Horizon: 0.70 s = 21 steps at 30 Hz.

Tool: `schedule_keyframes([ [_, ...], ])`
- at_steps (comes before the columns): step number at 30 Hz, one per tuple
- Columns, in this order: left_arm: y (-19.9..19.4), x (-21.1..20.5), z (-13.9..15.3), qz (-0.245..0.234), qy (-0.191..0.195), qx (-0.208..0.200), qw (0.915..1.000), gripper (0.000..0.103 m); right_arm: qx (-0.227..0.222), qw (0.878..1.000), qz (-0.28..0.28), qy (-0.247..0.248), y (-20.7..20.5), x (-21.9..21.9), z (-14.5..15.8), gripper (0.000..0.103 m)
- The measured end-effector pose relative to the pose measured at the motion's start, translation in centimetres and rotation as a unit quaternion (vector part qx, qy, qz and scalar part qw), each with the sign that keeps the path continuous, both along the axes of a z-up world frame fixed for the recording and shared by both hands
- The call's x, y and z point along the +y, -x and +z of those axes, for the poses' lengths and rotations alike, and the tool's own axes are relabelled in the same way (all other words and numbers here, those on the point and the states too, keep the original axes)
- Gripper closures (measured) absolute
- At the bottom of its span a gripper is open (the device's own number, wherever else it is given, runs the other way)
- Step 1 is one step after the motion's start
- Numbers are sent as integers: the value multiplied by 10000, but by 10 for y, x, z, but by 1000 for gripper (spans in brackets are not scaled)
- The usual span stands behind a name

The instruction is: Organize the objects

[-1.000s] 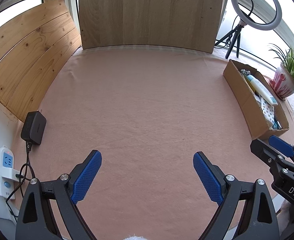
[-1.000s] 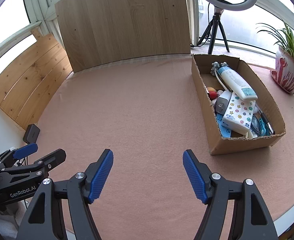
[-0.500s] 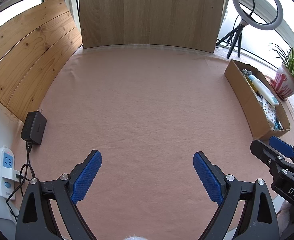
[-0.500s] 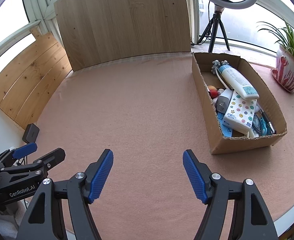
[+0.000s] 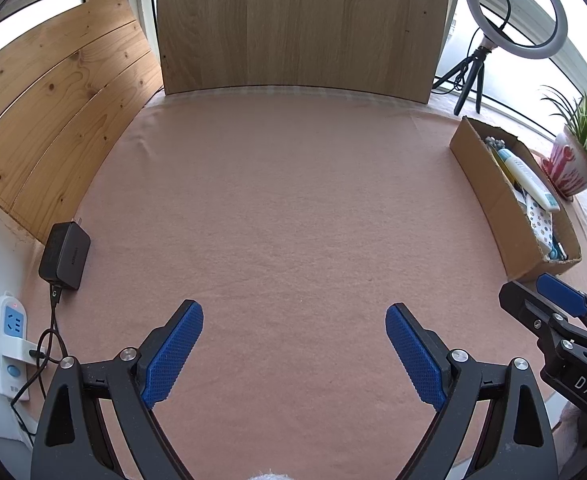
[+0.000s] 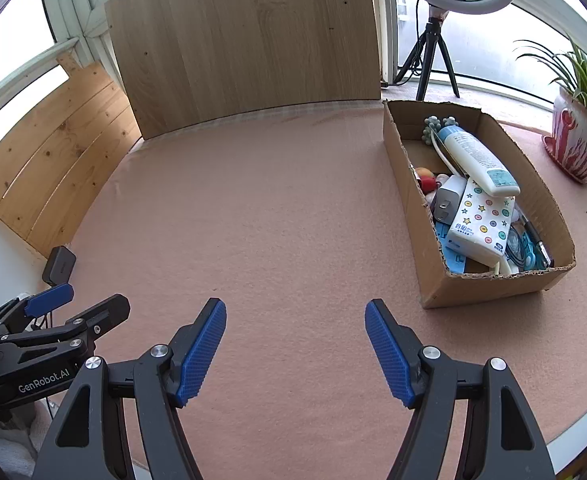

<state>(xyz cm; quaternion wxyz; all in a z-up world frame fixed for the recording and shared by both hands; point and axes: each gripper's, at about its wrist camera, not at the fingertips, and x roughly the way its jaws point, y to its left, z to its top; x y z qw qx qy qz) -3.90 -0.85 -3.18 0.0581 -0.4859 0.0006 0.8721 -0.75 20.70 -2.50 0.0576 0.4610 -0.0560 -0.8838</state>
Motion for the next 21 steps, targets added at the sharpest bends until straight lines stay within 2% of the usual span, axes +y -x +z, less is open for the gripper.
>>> schedule_keyframes([
  [21,18,7,-18,-39,66,-195,9998,8,-210,9998,-1,-5,17,0,-14,34],
])
